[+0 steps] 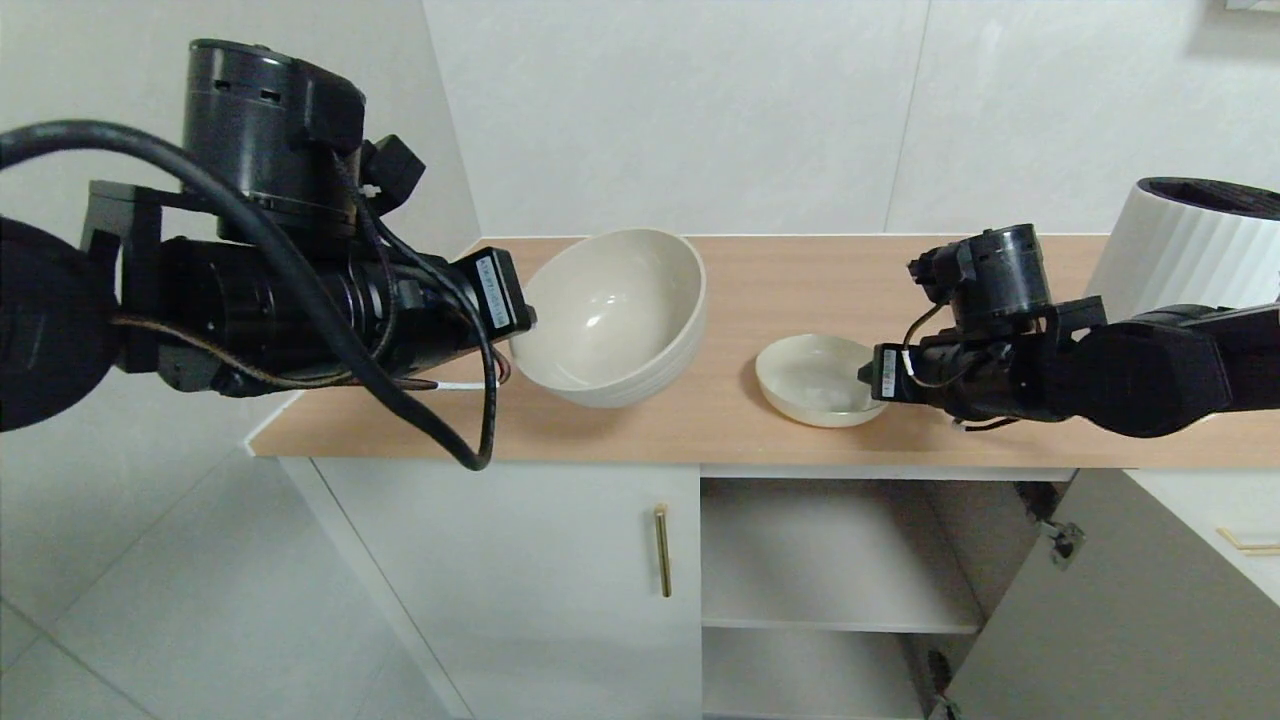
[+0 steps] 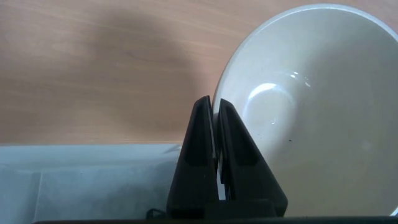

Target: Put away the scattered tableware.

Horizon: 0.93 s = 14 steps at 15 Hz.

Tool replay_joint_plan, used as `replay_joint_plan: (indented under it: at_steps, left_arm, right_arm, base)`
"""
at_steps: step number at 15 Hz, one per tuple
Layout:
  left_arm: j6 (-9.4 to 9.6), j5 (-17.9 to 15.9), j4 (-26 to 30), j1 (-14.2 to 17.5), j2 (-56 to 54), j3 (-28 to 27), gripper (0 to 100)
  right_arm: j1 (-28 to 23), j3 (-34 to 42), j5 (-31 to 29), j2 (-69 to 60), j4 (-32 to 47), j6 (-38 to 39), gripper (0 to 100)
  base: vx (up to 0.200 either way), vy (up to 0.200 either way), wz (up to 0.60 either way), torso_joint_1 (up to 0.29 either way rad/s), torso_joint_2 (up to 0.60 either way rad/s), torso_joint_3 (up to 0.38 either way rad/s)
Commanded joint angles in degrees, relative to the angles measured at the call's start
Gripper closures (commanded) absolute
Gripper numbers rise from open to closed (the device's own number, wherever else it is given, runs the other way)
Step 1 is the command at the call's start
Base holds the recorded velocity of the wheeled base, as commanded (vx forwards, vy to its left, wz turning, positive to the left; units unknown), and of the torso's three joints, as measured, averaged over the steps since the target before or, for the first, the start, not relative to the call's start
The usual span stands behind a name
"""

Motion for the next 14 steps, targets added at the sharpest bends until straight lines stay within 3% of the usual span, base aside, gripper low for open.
replay_joint_plan:
  at_steps: [1,3,7,9,11,14]
  left_arm:
    - [-0.07,-0.07,-0.02,0.0,-0.83,0.11,100]
    - [0.01,-0.07,-0.02,0.0,-1.18,0.37,100]
    - [0.1,-4.56,-2.13,0.0,-5.4,5.21,100]
    - [0.1,-4.56,-2.22,0.0,-6.45,6.35,100]
    - [0.1,-4.56,-2.22,0.0,-7.42,8.11,100]
    - [0.01,-4.56,-2.22,0.0,-9.7,10.04,100]
  right_arm:
    - [-0.01,-0.1,0.14,0.33,-0.1,0.12,100]
    - [-0.01,-0.1,0.14,-0.03,-0.19,0.12,100]
    - [-0.45,0.34,1.72,-6.44,0.42,1.53,100]
    - [-0.63,0.34,3.92,-8.9,3.94,3.11,100]
    - [-0.63,0.6,11.3,-14.53,10.53,6.18,100]
    - [-0.19,4.91,17.36,-21.65,16.42,6.71,100]
  base:
    - [0.0,0.0,0.0,0.0,0.0,0.0]
    - [0.0,0.0,0.0,0.0,0.0,0.0]
    - [0.0,0.0,0.0,0.0,0.0,0.0]
    - [0.0,0.0,0.0,0.0,0.0,0.0]
    - [0.0,0.0,0.0,0.0,0.0,0.0]
    - [0.0,0.0,0.0,0.0,0.0,0.0]
